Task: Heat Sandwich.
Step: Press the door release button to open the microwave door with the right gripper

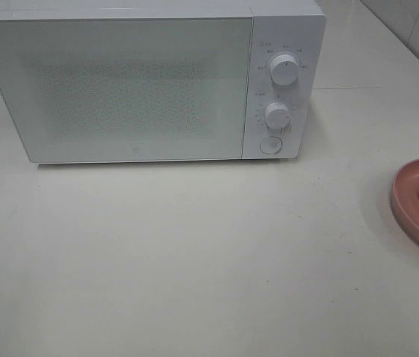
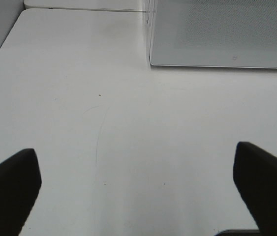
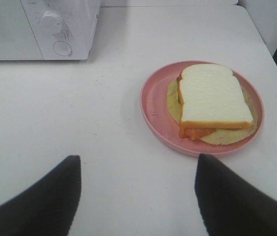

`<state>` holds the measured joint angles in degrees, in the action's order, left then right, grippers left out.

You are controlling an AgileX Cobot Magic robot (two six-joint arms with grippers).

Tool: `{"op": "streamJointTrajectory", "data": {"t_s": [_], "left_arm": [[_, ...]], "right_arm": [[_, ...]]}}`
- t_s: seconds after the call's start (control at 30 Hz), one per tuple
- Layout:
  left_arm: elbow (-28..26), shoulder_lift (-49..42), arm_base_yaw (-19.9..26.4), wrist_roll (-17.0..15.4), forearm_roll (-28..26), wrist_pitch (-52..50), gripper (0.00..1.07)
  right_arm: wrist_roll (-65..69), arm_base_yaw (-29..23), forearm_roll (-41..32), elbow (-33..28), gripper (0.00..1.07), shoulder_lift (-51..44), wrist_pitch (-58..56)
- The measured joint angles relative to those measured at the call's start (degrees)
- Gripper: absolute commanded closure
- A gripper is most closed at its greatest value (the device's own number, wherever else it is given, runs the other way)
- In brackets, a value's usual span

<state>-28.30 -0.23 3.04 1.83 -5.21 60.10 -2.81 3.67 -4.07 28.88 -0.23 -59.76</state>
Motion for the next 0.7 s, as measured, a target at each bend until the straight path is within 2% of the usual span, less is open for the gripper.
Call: {"op": "streamJointTrajectory", "data": {"t_s": [0.7], "left_arm": [[0.0,0.0,0.0,0.0,0.0,0.0,0.04]], "right_arm": [[0.0,0.0,-0.1,0.0,0.43,0.0,0.0]]}}
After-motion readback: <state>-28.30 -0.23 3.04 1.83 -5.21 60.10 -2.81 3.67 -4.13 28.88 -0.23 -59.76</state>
